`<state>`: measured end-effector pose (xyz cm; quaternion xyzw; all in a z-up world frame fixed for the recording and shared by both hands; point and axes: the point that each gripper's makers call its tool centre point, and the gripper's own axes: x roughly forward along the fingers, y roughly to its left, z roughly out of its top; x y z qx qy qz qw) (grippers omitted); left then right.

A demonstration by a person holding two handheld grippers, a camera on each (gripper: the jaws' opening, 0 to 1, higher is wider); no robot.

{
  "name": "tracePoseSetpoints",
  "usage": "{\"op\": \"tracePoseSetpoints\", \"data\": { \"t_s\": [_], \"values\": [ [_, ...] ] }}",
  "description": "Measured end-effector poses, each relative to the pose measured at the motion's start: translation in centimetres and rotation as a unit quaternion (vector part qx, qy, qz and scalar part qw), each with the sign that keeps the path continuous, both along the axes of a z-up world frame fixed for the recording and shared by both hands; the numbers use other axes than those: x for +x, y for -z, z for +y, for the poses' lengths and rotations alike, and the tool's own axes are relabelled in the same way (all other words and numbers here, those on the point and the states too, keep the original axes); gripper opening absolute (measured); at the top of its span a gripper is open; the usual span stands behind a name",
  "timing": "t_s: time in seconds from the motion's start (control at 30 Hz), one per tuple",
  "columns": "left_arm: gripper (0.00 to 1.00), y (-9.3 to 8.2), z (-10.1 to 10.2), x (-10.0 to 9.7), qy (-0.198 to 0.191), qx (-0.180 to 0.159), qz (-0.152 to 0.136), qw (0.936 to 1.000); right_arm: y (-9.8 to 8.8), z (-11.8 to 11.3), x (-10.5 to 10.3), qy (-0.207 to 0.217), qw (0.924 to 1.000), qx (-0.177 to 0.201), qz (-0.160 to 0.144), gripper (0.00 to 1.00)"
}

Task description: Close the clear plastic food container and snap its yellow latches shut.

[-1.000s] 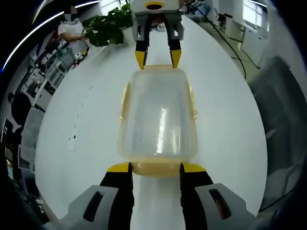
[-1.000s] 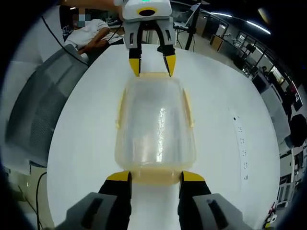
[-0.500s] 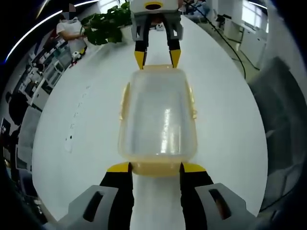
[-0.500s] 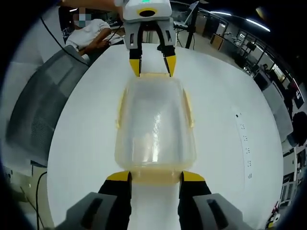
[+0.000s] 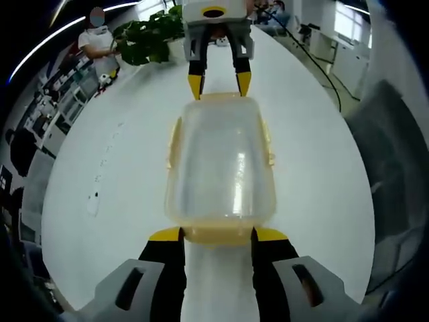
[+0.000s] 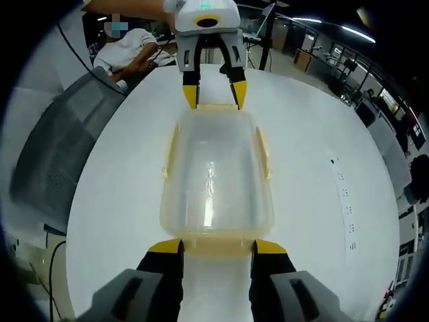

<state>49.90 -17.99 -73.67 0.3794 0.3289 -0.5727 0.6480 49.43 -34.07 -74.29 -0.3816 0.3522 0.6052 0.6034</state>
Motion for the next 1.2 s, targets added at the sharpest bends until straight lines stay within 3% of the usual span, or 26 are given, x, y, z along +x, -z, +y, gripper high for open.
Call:
{"op": "tracePoseSetpoints", "data": {
  "t_s": [0.2, 0.3, 0.47, 0.7, 0.87, 1.0, 1.13, 1.2],
  "values": [
    [0.37, 0.1, 0.0, -0.2, 0.004, 0.001, 0.004, 1.0000, 0.2, -0.2, -0.4, -0.004, 0.9999, 0.002, 0.010, 0.37],
    [0.37, 0.2, 0.0, 0.0, 0.001, 0.000, -0.001, 1.0000, 0.4, -0.6, -0.5, -0.013, 0.9999, -0.003, 0.000, 0.37],
    [0.36, 0.1, 0.2, 0.3, 0.003, 0.003, -0.006, 1.0000, 0.0, -0.6, -0.1, 0.004, 1.0000, 0.008, 0.000, 0.43],
    [0.45, 0.1, 1.4, 0.5, -0.004, 0.007, -0.012, 0.9999, -0.3, -1.1, -0.3, 0.005, 0.9999, 0.008, -0.005, 0.47],
    [0.46, -0.6, 2.0, 0.4, -0.031, -0.007, -0.006, 0.9995, -1.4, -1.1, -0.5, 0.024, 0.9994, 0.023, -0.006, 0.47],
    [0.47, -0.5, 2.3, 0.5, -0.048, 0.006, -0.007, 0.9988, -1.4, -1.2, -0.5, 0.036, 0.9991, 0.021, -0.006, 0.46],
    [0.46, -1.5, 1.4, 0.7, -0.076, -0.020, -0.005, 0.9969, -1.9, -0.7, -0.4, 0.072, 0.9970, 0.029, 0.008, 0.44],
    [0.45, -2.0, 1.0, 0.9, -0.112, -0.038, 0.009, 0.9929, -2.2, -0.4, -0.2, 0.103, 0.9938, 0.037, 0.019, 0.42]
  ]
}}
